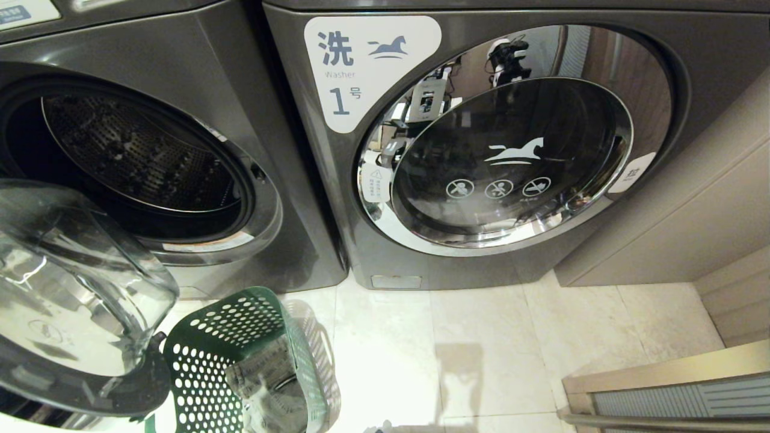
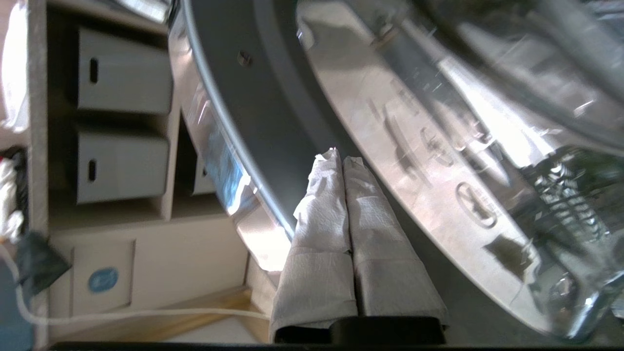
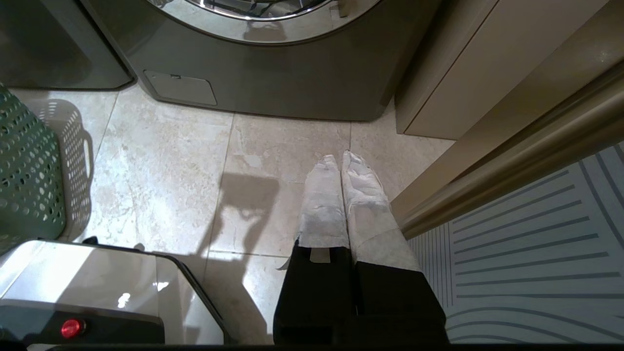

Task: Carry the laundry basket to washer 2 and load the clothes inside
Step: Open the lid of the washing machine

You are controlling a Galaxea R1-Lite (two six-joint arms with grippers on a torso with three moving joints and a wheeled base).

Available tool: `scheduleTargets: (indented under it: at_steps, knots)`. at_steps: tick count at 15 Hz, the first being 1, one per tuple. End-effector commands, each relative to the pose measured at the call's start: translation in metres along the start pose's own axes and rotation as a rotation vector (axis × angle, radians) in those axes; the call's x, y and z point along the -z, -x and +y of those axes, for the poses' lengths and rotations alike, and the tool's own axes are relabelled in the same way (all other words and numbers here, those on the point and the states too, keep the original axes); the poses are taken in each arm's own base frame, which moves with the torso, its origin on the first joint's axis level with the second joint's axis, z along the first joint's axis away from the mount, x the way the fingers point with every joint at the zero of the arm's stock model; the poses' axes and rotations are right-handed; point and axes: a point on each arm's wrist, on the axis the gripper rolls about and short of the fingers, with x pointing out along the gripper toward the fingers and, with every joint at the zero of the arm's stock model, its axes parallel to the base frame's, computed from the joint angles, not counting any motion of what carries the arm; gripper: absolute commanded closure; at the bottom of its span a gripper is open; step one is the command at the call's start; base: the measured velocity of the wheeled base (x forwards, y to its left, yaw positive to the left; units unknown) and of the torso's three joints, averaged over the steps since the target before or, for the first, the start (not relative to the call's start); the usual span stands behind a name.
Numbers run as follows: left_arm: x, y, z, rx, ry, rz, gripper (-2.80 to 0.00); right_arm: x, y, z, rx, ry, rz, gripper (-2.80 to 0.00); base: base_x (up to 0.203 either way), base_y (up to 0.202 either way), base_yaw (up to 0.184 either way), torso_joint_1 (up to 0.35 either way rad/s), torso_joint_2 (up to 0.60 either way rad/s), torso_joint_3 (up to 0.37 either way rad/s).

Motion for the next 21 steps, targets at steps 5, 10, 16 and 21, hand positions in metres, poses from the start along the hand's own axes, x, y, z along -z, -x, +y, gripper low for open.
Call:
scheduleTargets:
  at_steps: [5,10,16,21]
  knots:
    - [0.009,0.004,0.001,-0.116,-0.017,0.106,0.00,0.000,0.000,0.000,0.000,0.001,0.001,0.00,0.000,0.000,0.000,0.000,0.00,0.000]
    - [0.015,0.004,0.011,-0.200,0.000,0.154,0.00,0.000,0.000,0.000,0.000,0.001,0.001,0.00,0.000,0.000,0.000,0.000,0.00,0.000]
    - [0.020,0.004,0.021,-0.411,0.012,0.276,0.00,0.000,0.000,0.000,0.000,0.001,0.001,0.00,0.000,0.000,0.000,0.000,0.00,0.000]
    - [0.027,-0.003,0.028,-0.452,0.020,0.328,0.00,0.000,0.000,0.000,-0.001,0.001,0.001,0.00,0.000,0.000,0.000,0.000,0.00,0.000]
